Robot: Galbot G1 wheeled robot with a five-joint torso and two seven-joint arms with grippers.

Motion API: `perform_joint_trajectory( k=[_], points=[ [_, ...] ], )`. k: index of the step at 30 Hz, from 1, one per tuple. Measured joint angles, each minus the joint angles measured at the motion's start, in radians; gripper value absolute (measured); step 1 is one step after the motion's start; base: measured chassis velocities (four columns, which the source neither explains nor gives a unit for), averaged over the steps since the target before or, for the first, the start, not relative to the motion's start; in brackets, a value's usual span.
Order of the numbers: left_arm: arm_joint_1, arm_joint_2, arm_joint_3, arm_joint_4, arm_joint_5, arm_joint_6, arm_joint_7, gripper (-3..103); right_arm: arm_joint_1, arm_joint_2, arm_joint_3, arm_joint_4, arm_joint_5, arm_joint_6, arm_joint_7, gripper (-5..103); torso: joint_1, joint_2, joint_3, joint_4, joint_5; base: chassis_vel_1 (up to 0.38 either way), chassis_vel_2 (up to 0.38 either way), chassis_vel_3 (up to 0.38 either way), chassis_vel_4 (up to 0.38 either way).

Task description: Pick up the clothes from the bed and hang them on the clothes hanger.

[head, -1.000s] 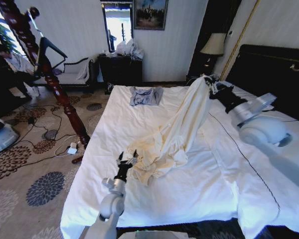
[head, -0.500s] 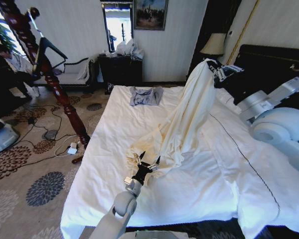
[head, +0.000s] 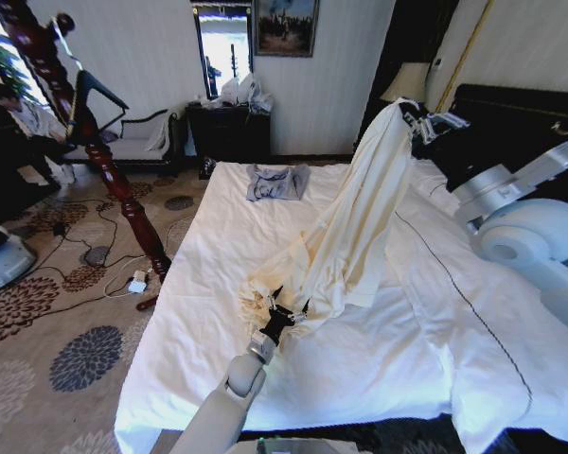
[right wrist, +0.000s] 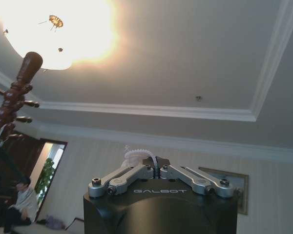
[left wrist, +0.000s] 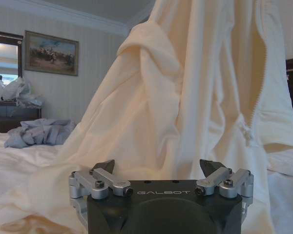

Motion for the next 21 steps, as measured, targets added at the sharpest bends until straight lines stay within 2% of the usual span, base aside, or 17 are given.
perform_joint_trajectory(
  k=[1, 3, 4, 7, 9, 12, 13, 16, 18, 21],
  points=[
    [0.0, 0.0, 0.0, 0.0, 0.0, 0.0, 0.0, 100, 0.0, 0.0, 0.0, 0.0, 0.0, 0.0, 0.0, 1, 0.0, 0.0, 0.0, 0.0, 0.0, 0.0, 0.0, 0.0, 0.0],
    [0.017, 0.007, -0.011, -0.018, -0.007, -0.008, 0.01, 89, 0.009, 0.012, -0.001, -0.018, -0.007, 0.0, -0.001, 1, 0.0, 0.0, 0.0, 0.0, 0.0, 0.0, 0.0, 0.0, 0.0],
    [0.017, 0.007, -0.011, -0.018, -0.007, -0.008, 0.01, 89, 0.009, 0.012, -0.001, -0.018, -0.007, 0.0, -0.001, 1, 0.0, 0.0, 0.0, 0.0, 0.0, 0.0, 0.0, 0.0, 0.0],
    [0.038, 0.012, -0.027, -0.028, -0.014, -0.012, 0.02, 74, 0.01, 0.021, -0.001, -0.026, -0.013, 0.0, -0.002, 1, 0.0, 0.0, 0.0, 0.0001, 0.0, 0.0, 0.0, 0.0, 0.0],
    [0.04, 0.012, -0.032, -0.028, -0.015, -0.012, 0.023, 74, 0.011, 0.026, -0.002, -0.028, -0.014, 0.0, -0.003, 1, 0.0, 0.0, 0.0, 0.0, 0.0, 0.0, 0.0, 0.0, 0.0],
    [0.04, 0.004, -0.05, -0.019, -0.015, -0.011, 0.032, 57, 0.024, 0.045, -0.005, -0.038, -0.015, 0.0, -0.004, 1, 0.0, 0.0, 0.0, 0.0001, 0.0, 0.0, 0.0, 0.0, 0.0],
    [0.04, 0.004, -0.05, -0.019, -0.015, -0.011, 0.032, 57, 0.024, 0.045, -0.005, -0.038, -0.015, 0.0, -0.004, 1, 0.0, 0.0, 0.0, 0.0001, 0.0, 0.0, 0.0, 0.0, 0.0],
    [0.045, 0.002, -0.065, -0.034, -0.015, -0.01, 0.042, 41, 0.031, 0.056, -0.006, -0.049, -0.018, -0.001, -0.005, 1, 0.0, 0.0, 0.0, 0.0, 0.0, 0.0, 0.0, 0.0, 0.0],
    [0.046, 0.002, -0.066, -0.036, -0.015, -0.01, 0.043, 41, 0.031, 0.057, -0.006, -0.05, -0.019, -0.001, -0.006, 1, 0.0, 0.0, 0.0, 0.0, 0.0, 0.0, 0.0, 0.0, 0.0],
    [0.054, 0.005, -0.086, -0.059, -0.019, -0.009, 0.048, 24, 0.029, 0.067, -0.006, -0.052, -0.024, -0.001, -0.006, 1, 0.0, 0.0, 0.0, 0.0, 0.0, 0.0, 0.0, 0.0, 0.0]
  ],
)
